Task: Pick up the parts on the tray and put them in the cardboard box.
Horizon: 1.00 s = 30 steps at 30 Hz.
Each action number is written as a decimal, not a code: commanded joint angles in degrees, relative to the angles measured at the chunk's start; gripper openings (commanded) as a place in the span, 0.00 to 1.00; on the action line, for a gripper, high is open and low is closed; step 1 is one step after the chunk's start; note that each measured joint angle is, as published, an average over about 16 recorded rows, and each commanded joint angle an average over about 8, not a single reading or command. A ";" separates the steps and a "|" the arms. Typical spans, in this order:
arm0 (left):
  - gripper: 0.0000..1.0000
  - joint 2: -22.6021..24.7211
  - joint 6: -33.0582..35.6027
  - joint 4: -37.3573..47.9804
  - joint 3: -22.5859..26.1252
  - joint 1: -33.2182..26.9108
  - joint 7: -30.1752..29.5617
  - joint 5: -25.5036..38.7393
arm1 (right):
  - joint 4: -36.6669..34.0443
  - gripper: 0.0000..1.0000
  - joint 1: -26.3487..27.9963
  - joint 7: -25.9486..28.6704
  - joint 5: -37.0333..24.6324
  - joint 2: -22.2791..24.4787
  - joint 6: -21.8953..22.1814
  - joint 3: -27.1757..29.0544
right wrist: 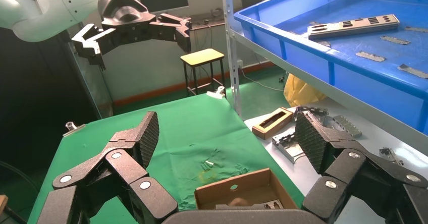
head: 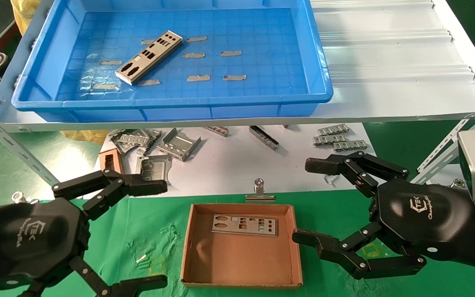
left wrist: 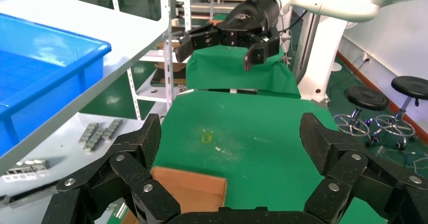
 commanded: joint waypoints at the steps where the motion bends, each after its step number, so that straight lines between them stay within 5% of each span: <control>1: 1.00 -0.35 0.07 -0.54 -0.37 0.26 -0.22 -0.24 | 0.00 1.00 0.00 0.00 0.00 0.00 0.00 0.00; 30: 1.00 0.52 -0.12 0.82 0.55 -0.37 0.32 0.34 | 0.00 1.00 0.00 0.00 0.00 0.00 0.01 0.00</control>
